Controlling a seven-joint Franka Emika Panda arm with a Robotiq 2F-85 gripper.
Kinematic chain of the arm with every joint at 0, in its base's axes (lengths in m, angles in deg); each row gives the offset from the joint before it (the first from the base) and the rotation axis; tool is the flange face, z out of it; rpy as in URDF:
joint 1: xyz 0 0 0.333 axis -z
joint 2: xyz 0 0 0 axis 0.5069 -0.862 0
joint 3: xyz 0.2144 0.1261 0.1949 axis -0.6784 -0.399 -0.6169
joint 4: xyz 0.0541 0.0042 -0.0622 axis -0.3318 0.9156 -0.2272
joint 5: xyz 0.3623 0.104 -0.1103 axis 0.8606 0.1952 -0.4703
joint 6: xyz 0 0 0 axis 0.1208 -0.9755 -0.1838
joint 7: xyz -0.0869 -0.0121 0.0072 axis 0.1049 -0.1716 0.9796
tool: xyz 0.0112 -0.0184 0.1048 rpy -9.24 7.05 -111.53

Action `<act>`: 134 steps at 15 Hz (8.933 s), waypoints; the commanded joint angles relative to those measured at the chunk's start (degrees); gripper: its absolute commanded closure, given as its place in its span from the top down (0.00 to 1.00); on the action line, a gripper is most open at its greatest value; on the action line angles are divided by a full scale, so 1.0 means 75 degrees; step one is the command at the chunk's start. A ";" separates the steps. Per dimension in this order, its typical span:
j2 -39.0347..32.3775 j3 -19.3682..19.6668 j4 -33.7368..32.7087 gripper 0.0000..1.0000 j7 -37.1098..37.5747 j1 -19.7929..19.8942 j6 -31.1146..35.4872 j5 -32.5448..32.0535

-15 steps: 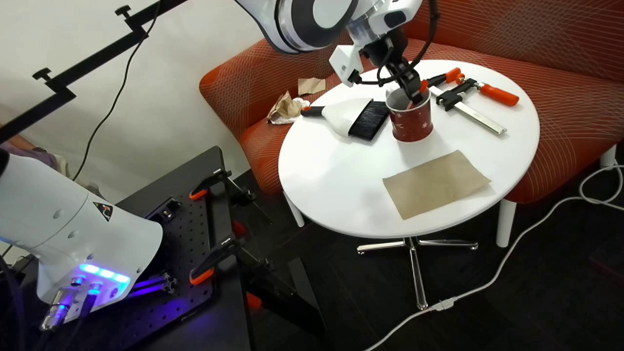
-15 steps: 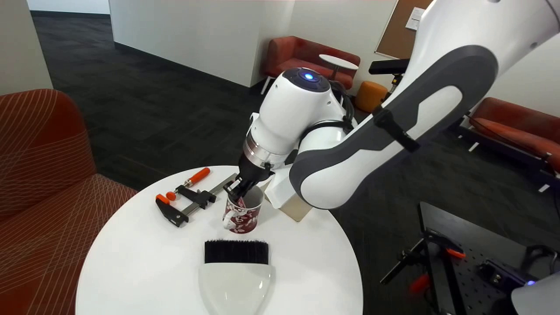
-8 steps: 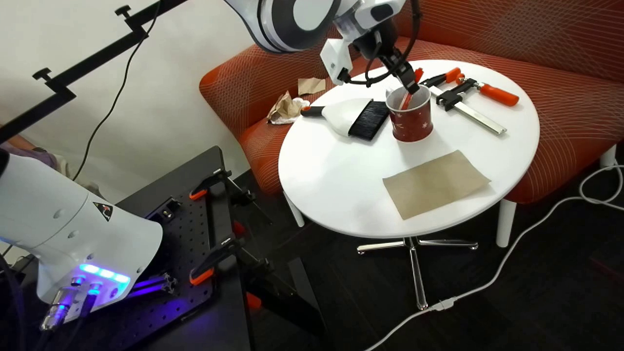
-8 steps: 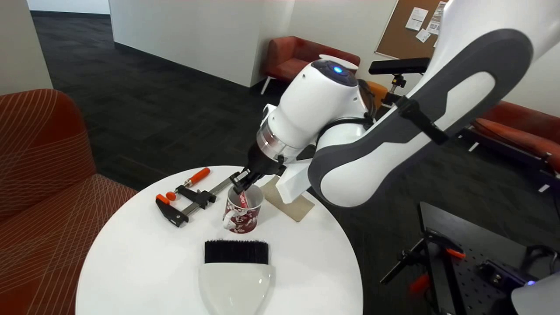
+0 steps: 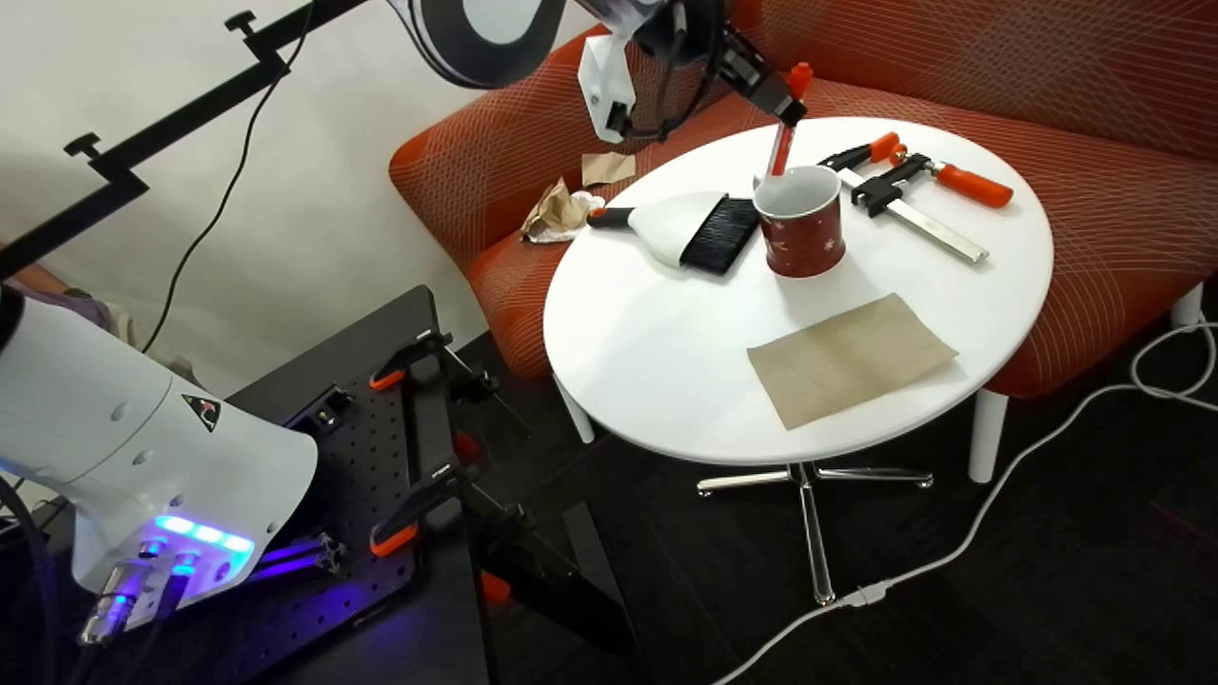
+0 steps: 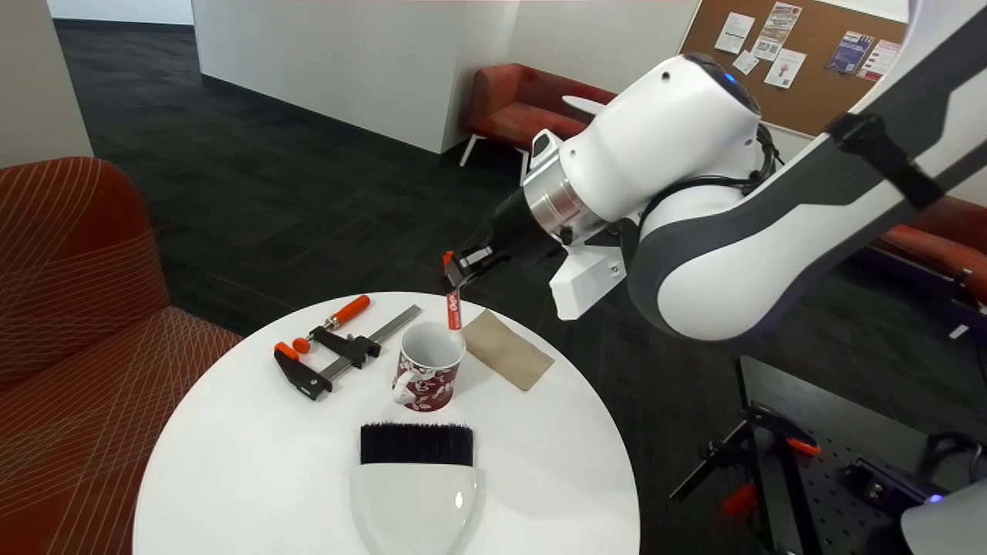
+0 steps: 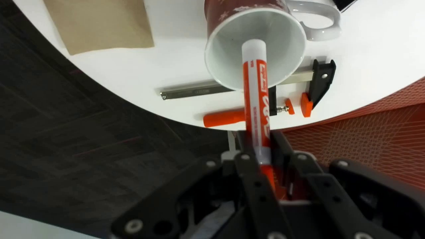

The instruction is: Place the red marker inside the maroon mug, take the marker out of the mug then move the mug to the left

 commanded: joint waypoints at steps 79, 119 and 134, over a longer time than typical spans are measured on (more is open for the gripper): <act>-0.1583 -0.1074 -0.3866 1.00 0.2235 0.0349 -0.5680 -0.0320; -0.2016 -0.1395 -0.4009 0.02 0.2049 0.0881 -0.5538 0.0029; 0.1443 -0.1951 0.0446 0.02 0.1300 0.0873 -0.4624 -0.0448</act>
